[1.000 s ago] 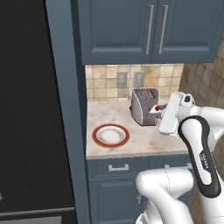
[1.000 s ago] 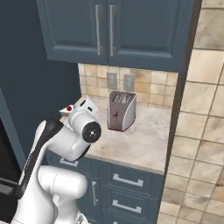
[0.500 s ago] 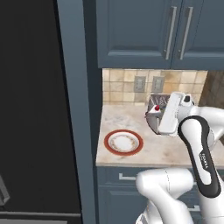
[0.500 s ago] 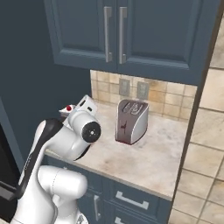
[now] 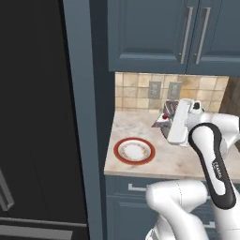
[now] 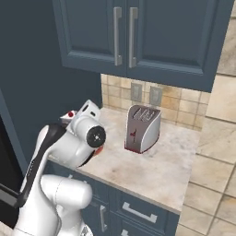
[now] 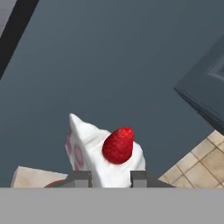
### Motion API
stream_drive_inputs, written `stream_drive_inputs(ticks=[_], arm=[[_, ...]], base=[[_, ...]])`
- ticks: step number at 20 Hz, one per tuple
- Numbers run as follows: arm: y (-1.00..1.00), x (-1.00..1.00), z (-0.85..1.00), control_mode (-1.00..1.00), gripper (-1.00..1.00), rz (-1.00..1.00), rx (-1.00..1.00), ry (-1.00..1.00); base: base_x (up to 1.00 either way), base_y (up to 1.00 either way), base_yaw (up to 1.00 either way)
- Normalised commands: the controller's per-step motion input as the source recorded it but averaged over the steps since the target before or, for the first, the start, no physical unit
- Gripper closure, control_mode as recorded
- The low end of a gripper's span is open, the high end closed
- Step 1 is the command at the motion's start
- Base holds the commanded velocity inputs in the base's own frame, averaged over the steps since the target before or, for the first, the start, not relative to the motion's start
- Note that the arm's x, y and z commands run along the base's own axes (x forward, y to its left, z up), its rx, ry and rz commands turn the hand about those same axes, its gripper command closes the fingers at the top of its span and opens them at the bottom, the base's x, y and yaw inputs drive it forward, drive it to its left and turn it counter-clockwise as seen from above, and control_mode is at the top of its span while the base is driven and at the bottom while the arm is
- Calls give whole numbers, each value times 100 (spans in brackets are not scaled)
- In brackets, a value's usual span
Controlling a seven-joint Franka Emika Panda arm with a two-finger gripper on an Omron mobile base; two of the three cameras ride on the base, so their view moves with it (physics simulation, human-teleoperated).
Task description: Take the baked cake out of the oven and place it on the plate for cooling. Then close the oven door.
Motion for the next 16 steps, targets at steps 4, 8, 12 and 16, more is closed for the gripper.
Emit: stream_drive_inputs(ticks=[4,8,12,16], arm=[[19,49,-9,-100,100,27,-15,14],[24,58,-17,-100,100,26,-18,19],[11,49,-18,-100,100,27,-13,14],[0,31,-28,-100,100,29,-3,4]], base=[[0,0,0],[0,0,0],[0,0,0],[0,0,0]])
